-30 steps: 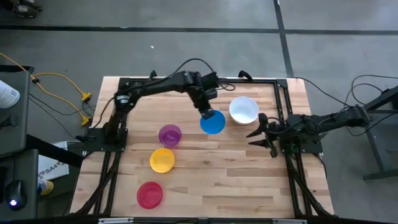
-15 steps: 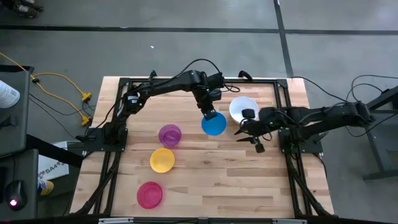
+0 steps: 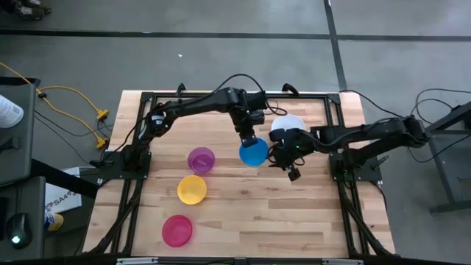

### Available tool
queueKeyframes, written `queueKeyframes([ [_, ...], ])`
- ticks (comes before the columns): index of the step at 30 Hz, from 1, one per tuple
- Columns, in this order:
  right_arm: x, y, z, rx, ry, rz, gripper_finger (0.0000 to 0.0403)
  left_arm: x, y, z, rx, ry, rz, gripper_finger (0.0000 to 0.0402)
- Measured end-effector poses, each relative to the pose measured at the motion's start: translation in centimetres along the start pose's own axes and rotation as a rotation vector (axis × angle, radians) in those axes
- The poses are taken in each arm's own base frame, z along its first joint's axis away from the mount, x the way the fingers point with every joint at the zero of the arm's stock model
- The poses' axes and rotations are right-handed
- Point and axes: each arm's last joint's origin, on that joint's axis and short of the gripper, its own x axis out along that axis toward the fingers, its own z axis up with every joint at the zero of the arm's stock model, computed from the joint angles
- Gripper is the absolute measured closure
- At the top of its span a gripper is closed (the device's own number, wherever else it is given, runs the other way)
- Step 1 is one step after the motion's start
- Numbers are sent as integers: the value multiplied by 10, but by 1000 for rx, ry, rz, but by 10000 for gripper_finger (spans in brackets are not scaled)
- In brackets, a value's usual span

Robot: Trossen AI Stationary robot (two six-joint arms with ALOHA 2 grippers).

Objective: Nest bowls inside each other
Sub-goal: Stack the blue bowl on the white bowl

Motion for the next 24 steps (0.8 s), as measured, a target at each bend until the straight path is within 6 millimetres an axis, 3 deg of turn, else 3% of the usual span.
queueKeyframes([
  [24,2,-2,-1,-2,20,-16,275,0,-18,1,58,-8,-65,401],
])
